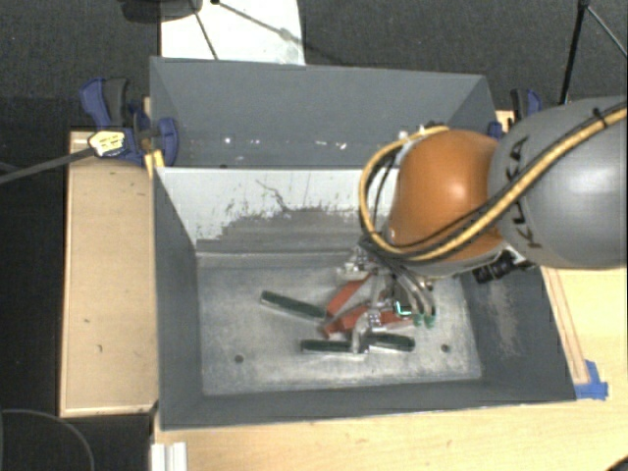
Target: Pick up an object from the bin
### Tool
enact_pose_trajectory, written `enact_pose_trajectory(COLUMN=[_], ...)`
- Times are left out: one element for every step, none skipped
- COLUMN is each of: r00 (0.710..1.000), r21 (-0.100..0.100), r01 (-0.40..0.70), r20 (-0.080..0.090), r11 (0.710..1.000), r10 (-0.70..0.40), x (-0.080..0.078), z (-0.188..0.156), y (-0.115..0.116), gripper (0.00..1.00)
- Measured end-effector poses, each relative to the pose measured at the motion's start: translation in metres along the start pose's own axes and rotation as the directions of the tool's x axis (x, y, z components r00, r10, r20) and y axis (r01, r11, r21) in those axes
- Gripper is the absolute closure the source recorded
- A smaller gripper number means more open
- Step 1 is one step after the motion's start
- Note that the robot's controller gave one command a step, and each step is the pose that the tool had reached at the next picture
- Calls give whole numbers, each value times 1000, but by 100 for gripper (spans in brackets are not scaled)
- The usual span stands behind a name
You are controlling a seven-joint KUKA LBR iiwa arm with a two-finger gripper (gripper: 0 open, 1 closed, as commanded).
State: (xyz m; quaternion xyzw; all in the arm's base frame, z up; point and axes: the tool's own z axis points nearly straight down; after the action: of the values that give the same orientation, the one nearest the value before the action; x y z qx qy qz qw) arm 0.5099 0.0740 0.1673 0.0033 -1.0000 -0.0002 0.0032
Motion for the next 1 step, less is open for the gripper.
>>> enact_pose_trajectory(r00=[1000], r21=[-1], r01=[-2], r20=[8], r11=[1000], r10=[2], x=[-2], z=[-4], y=[0], gripper=[0])
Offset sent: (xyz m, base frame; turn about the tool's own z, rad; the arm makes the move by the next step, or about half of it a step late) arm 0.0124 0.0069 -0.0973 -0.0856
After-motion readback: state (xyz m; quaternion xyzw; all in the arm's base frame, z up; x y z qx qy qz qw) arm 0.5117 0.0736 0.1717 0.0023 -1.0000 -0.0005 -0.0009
